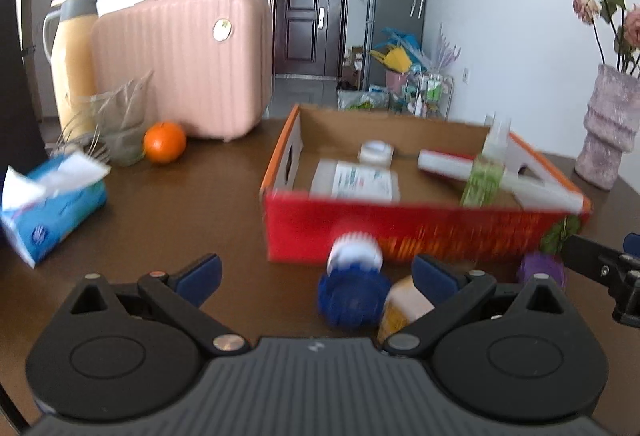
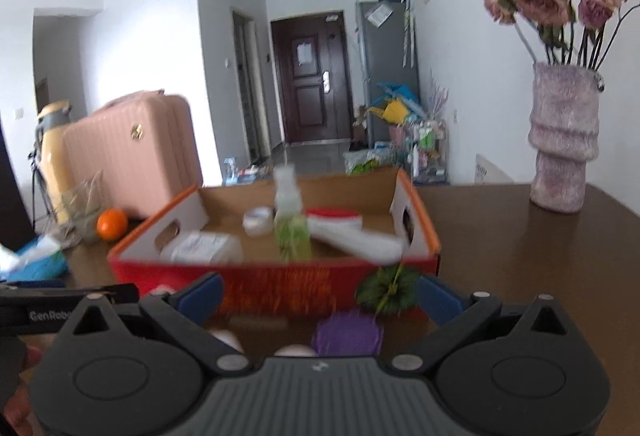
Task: Organize rigid objects
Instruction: 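Withdraw both tools from the box toward the items on the table, then close the right tool on the white lotion bottle and lift it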
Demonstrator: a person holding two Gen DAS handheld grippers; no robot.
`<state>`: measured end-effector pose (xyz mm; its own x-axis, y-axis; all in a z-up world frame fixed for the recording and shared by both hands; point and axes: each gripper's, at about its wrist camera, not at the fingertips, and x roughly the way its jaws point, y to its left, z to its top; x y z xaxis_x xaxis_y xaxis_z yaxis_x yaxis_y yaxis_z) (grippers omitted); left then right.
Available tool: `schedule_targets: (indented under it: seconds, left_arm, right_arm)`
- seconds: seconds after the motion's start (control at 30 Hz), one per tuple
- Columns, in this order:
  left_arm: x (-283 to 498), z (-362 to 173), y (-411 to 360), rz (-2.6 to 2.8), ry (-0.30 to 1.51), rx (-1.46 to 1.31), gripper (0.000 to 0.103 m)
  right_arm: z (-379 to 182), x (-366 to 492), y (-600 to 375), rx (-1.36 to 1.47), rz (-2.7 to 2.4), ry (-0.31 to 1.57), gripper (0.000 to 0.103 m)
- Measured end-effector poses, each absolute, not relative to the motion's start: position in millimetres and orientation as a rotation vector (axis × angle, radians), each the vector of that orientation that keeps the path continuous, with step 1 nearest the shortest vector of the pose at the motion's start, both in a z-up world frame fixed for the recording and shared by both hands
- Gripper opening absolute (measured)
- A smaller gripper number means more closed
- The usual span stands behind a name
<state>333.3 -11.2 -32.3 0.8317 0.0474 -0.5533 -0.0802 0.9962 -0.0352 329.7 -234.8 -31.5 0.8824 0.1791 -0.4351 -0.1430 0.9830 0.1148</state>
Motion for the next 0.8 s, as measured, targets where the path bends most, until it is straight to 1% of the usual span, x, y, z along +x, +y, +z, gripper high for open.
schedule_targets:
  seconds: [0.17, 0.33, 0.4, 0.47, 0.57, 0.63, 0.7, 0.73, 0.8]
  left_arm:
    - [327.6, -40.1, -1.4, 0.046, 0.617, -0.076, 0.103]
    - [324.0, -40.3, 4.0, 0.030, 0.617, -0.099, 0.103]
    - [324.1, -40.4, 3.3, 0.032, 0.622, -0.091, 0.103]
    - [324.5, -40.7, 4.1, 0.044, 0.629, -0.083, 0.103]
    - [326.5, -40.9, 6.9, 0.063, 0.640, -0.085, 0.103]
    - [327.3, -40.9, 10.2, 0.075, 0.642, -0.084, 0.103]
    - [327.5, -40.4, 13.2, 0.072, 0.647, -0.091, 0.103]
    - [327.4, -40.1, 14.1, 0.069, 0.650, -0.093, 0.103]
    - [327.6, -39.7, 15.2, 0.064, 0.658, -0.092, 0.103]
  right_arm:
    - [-50.9, 313.5, -219.6, 0.022, 0.190, 0.499, 0.103]
    - [-56.6, 308.4, -207.5, -0.033, 0.216, 0.484, 0.101]
    - [-58.0, 312.7, -205.1, -0.052, 0.238, 0.502, 0.095]
    - [-59.6, 314.8, -202.0, -0.063, 0.259, 0.521, 0.094]
    - [-60.7, 314.7, -201.5, -0.062, 0.279, 0.536, 0.086]
    - [-60.8, 315.3, -201.4, -0.060, 0.297, 0.540, 0.083]
    - [-61.5, 315.3, -199.8, -0.066, 0.313, 0.543, 0.074]
    - [-61.8, 316.1, -198.7, -0.068, 0.319, 0.547, 0.071]
    - [-62.9, 318.8, -196.0, -0.062, 0.324, 0.559, 0.063]
